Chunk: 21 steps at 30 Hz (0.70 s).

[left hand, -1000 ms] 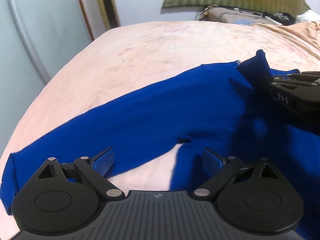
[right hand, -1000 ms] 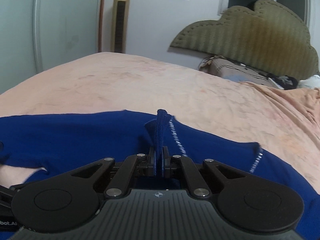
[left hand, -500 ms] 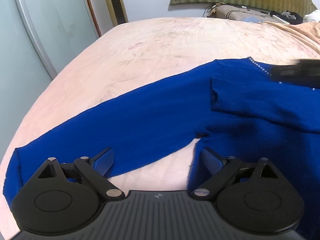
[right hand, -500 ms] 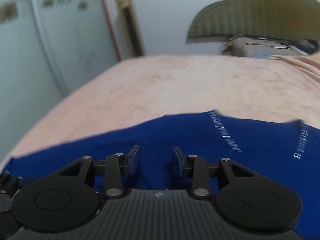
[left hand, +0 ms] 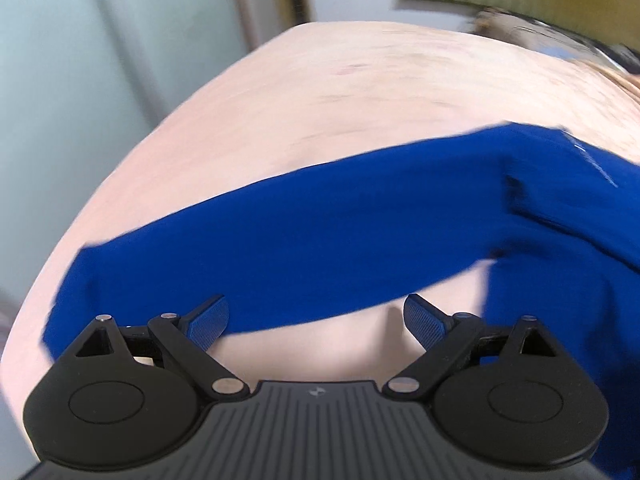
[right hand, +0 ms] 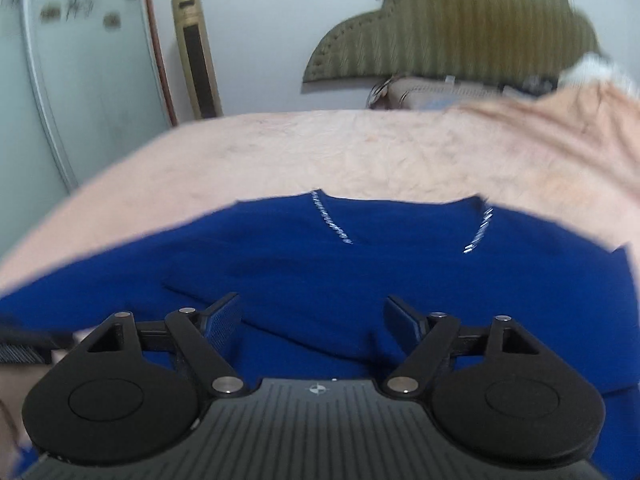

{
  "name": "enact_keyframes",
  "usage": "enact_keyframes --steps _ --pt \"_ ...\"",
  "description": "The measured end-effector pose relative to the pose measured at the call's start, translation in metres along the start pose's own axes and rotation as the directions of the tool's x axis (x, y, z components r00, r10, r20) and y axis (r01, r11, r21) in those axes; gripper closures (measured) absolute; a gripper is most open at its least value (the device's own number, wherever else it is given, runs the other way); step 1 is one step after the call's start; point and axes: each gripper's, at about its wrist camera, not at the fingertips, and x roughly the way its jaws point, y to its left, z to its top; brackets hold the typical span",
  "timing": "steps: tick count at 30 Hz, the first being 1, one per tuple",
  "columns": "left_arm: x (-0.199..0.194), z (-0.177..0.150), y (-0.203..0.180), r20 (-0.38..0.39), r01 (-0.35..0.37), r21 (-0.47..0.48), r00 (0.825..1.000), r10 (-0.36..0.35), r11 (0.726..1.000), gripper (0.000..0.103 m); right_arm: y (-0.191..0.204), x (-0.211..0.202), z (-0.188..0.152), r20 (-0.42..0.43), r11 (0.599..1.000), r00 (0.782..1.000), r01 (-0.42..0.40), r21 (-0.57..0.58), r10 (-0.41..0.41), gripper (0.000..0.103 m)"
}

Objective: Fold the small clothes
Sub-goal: 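Lift the sleeve with the right gripper and fold it across the sweater body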

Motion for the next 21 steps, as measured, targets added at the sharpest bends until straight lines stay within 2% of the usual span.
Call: enact_keyframes --steps 2,3,4,5,7,9,11,13,15,16,19,21 --pt "-0.003 -0.003 0.03 -0.013 -0.024 -0.087 1.0 0.023 0.996 0.008 0.013 -0.019 -0.009 0.049 0.998 0.998 0.03 -0.056 -0.027 0.022" --pt "-0.005 -0.005 0.046 -0.021 -0.044 -0.134 0.999 0.042 0.99 0.008 0.019 -0.028 -0.011 0.09 0.996 0.995 0.04 -0.074 -0.033 0.016" --pt "-0.005 -0.008 0.057 -0.028 -0.056 -0.166 0.998 0.052 0.984 0.008 0.019 -0.036 -0.015 0.13 0.994 0.991 0.046 -0.097 -0.033 0.004" --pt "-0.006 -0.01 0.069 -0.039 -0.063 -0.199 0.998 0.056 0.978 0.008 0.02 -0.04 -0.017 0.158 0.991 0.987 0.053 -0.125 -0.033 0.0" --pt "-0.005 -0.015 0.088 -0.069 -0.07 -0.255 0.996 0.054 0.964 0.008 0.024 -0.046 -0.029 0.17 0.98 0.984 0.081 -0.18 -0.05 0.0" --pt "-0.003 -0.017 0.095 -0.069 -0.097 -0.256 0.994 0.082 0.962 0.008 0.019 -0.04 -0.036 0.137 0.982 0.989 0.071 -0.174 -0.047 0.0" --pt "0.005 -0.012 0.095 -0.03 -0.203 -0.186 0.979 0.201 0.961 0.008 0.009 -0.038 -0.039 0.106 0.993 0.994 0.023 -0.114 -0.011 0.0" --pt "0.016 -0.005 0.096 -0.022 -0.337 -0.122 0.941 0.337 0.934 0.008 0.002 -0.038 -0.04 0.091 0.998 0.996 -0.013 -0.064 0.018 0.0" --pt "0.031 0.001 0.098 0.025 -0.411 -0.065 0.91 0.413 0.909 0.008 -0.002 -0.036 -0.042 0.095 0.998 0.995 -0.011 -0.058 0.016 0.0" --pt "0.04 0.002 0.099 0.04 -0.462 -0.029 0.886 0.463 0.886 0.008 -0.002 -0.038 -0.043 0.103 0.998 0.995 -0.006 -0.059 0.012 0.0" --pt "0.063 0.001 0.123 0.074 -0.623 0.022 0.781 0.62 0.782 0.006 -0.008 -0.034 -0.047 0.098 0.999 0.995 -0.009 -0.03 0.012 0.0" --pt "0.074 -0.003 0.152 0.075 -0.688 0.025 0.725 0.685 0.726 0.005 -0.013 -0.03 -0.05 0.083 1.0 0.997 -0.011 -0.004 0.011 0.0"
